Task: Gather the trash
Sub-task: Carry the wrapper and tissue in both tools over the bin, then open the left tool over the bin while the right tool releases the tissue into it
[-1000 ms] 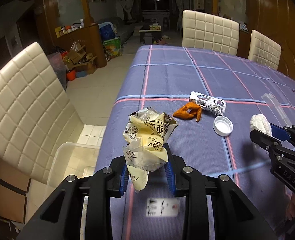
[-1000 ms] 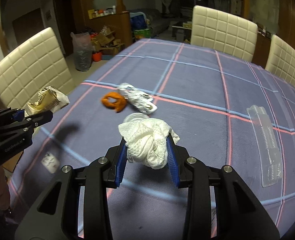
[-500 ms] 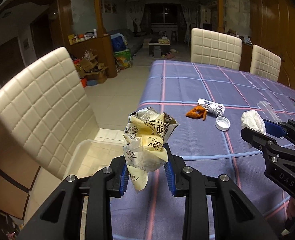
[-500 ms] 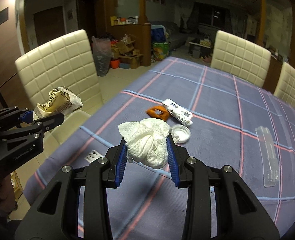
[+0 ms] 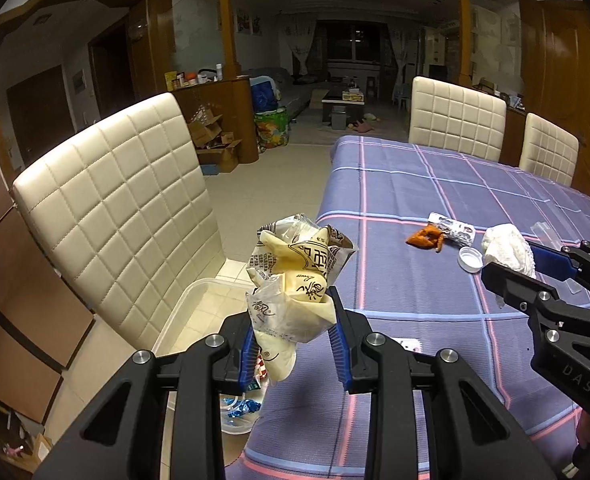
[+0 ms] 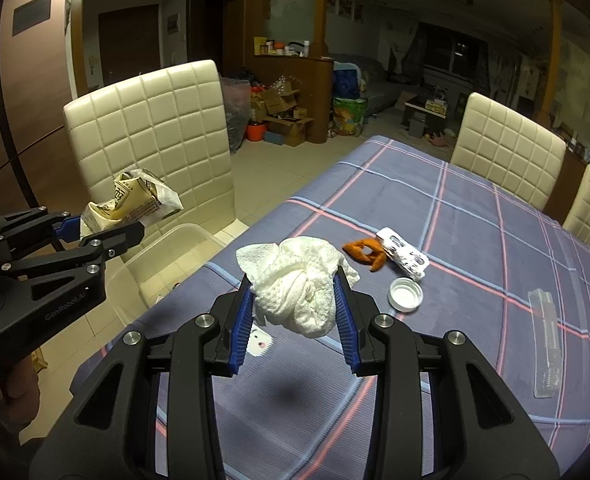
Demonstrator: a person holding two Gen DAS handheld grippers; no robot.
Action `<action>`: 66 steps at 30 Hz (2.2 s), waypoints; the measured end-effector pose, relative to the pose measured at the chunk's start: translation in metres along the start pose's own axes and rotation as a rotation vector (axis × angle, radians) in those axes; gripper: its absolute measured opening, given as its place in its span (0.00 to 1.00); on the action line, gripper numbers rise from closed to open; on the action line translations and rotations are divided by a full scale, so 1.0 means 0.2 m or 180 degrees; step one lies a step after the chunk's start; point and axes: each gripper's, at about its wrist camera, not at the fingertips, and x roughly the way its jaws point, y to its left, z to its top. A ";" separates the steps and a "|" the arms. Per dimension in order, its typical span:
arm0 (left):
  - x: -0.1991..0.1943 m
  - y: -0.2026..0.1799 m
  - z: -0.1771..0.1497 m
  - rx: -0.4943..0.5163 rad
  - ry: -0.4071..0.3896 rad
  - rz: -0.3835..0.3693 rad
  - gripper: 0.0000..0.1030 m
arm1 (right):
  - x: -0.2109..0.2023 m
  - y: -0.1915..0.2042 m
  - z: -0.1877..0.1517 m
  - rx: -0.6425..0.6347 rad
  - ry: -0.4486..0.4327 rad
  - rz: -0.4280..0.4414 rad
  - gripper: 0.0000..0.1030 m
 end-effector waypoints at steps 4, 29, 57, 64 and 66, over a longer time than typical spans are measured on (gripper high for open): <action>0.01 0.06 -0.01 -0.0074 0.0010 0.0052 0.29 | 0.02 0.04 0.02 -0.0041 -0.0003 0.0042 0.38; 0.07 0.34 -0.04 -0.0374 0.0079 0.0322 0.29 | 0.18 0.29 0.12 -0.0331 0.0068 0.0289 0.39; 0.36 0.66 -0.08 -0.0625 0.0316 0.0472 0.76 | 0.51 0.49 0.22 -0.0455 0.0328 0.0434 0.39; 0.38 0.77 -0.12 -0.0759 0.0371 0.0562 0.77 | 0.59 0.60 0.24 -0.0569 0.0401 0.0525 0.41; 0.38 0.80 -0.14 -0.0802 0.0380 0.0591 0.77 | 0.62 0.63 0.24 -0.0612 0.0412 0.0556 0.42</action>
